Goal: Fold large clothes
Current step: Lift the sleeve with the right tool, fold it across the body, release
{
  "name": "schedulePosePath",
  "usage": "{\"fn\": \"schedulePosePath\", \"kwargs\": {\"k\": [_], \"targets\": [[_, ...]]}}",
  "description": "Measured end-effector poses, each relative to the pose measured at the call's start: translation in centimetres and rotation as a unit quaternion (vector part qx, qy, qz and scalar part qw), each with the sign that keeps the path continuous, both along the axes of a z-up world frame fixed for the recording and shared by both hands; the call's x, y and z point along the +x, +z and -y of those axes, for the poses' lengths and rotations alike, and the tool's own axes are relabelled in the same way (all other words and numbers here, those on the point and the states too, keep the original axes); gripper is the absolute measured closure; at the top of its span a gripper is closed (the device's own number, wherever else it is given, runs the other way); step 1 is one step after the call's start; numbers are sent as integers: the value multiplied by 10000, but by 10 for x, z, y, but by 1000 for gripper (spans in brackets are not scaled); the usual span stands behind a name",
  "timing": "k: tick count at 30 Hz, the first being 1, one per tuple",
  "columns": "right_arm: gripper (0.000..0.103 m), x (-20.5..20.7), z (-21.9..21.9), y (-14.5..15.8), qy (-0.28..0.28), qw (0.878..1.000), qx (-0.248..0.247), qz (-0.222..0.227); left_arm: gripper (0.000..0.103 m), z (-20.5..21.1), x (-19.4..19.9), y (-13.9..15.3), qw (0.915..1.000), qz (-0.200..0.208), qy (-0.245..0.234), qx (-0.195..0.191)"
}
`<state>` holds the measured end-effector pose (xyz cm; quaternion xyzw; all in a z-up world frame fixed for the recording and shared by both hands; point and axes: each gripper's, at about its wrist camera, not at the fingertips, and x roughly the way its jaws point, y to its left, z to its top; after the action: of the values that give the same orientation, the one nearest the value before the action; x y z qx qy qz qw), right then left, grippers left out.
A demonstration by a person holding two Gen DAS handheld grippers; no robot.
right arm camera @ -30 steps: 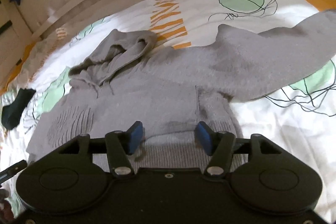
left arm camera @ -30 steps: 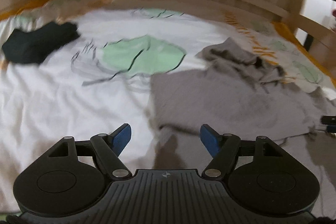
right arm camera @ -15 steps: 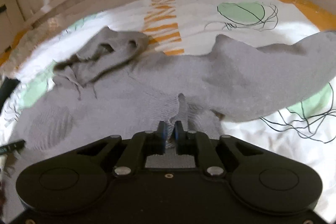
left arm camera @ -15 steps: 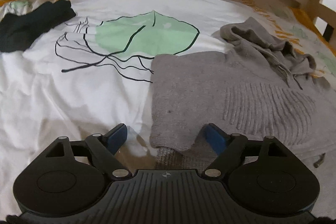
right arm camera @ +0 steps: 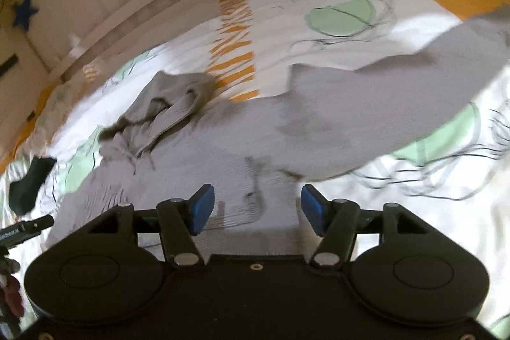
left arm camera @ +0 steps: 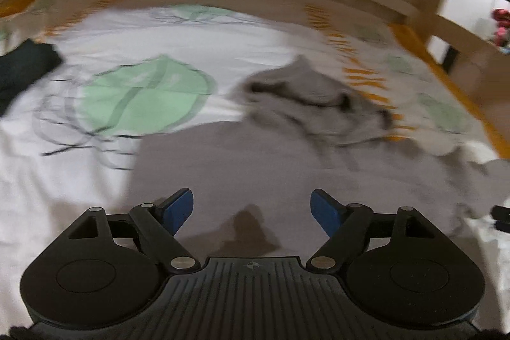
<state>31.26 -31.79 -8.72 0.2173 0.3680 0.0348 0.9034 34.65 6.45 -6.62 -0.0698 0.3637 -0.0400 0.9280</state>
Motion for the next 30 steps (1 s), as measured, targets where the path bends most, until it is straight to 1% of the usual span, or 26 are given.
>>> {"fn": "schedulePosePath", "kwargs": {"k": [3, 9, 10, 11, 12, 15, 18, 20, 21, 22, 23, 26, 28, 30], "targets": [[35, -4, 31, 3, -243, 9997, -50, -40, 23, 34, 6, -2, 9996, -60, -252, -106], [34, -6, 92, 6, -747, 9966, -337, -55, 23, 107, 15, -15, 9960, -57, -895, -20], [33, -5, 102, 5, -831, 9959, -362, -54, 23, 119, 17, -19, 9947, -63, -1021, -41], [28, -3, 111, 4, -924, 9949, -392, -56, 23, 128, 18, -22, 9937, -63, -1118, -66], [26, -1, 122, 3, -1047, 9935, -436, -54, 23, 138, 20, -26, 9925, -61, -1217, -95], [25, 7, 150, -2, -1304, 9897, -581, -33, 23, 162, 25, -40, 9907, -127, -1353, -13], [24, 19, 177, -8, -1491, 9865, -673, -15, 23, 178, 33, -57, 9905, -267, -1332, 215], [24, 27, 194, -11, -1613, 9843, -712, 34, 22, 186, 33, -66, 9895, -100, -1341, 536], [24, 32, 204, -12, -1686, 9828, -746, 82, 21, 191, 32, -70, 9871, -39, -1417, 738], [24, 36, 210, -13, -1750, 9814, -775, 112, 20, 194, 31, -71, 9858, -2, -1449, 847], [24, 39, 219, -13, -1810, 9802, -796, 130, 20, 195, 31, -72, 9857, 26, -1443, 876], [24, 55, 239, -17, -1978, 9770, -787, 155, 19, 193, 31, -74, 9864, 36, -1443, 781], [24, 65, 249, -20, -2060, 9757, -719, 185, 19, 191, 30, -75, 9868, 75, -1452, 710], [25, 73, 258, -24, -2157, 9743, -611, 216, 18, 192, 28, -76, 9867, 129, -1442, 736]]}}
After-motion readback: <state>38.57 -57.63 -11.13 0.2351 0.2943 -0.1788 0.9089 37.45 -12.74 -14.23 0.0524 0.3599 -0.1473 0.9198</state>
